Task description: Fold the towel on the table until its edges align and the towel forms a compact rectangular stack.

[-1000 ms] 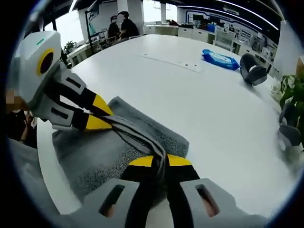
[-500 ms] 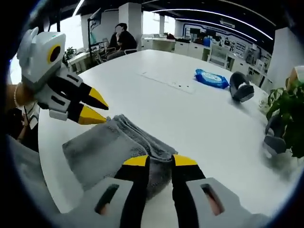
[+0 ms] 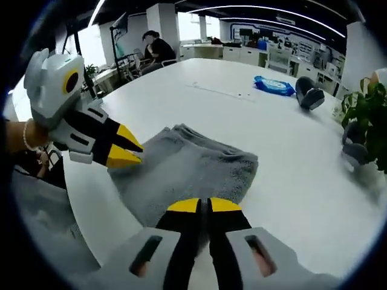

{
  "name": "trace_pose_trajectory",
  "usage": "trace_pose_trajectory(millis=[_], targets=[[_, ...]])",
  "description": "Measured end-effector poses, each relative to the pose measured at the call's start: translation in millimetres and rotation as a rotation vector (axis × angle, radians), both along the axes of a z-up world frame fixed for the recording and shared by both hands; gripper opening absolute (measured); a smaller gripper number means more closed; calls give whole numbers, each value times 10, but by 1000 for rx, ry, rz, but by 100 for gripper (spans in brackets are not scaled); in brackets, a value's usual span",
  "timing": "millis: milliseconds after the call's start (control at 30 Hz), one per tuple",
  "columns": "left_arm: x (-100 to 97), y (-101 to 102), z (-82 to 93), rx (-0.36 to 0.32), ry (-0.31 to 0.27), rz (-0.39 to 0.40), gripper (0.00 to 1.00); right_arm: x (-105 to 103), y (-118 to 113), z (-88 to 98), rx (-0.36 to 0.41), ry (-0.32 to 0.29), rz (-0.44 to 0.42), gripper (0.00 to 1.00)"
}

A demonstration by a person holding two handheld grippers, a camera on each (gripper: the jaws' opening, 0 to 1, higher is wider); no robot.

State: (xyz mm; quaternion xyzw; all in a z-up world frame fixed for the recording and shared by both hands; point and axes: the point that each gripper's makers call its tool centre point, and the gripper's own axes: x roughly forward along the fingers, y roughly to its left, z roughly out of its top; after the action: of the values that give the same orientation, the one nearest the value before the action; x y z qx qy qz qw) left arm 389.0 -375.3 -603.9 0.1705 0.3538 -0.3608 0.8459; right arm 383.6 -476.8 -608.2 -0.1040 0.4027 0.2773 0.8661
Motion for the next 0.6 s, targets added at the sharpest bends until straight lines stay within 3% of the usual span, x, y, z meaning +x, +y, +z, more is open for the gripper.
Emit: trace_pose_trajectory(millis=[100, 400, 600], targets=[[-28, 67, -136, 60, 18, 14, 10, -29, 45, -93, -6, 8, 20, 0], [-54, 102, -355, 53, 87, 72, 6, -34, 94, -342, -77, 76, 51, 0], [-38, 79, -407, 118, 60, 33, 1, -16, 122, -405, -148, 57, 83, 0]])
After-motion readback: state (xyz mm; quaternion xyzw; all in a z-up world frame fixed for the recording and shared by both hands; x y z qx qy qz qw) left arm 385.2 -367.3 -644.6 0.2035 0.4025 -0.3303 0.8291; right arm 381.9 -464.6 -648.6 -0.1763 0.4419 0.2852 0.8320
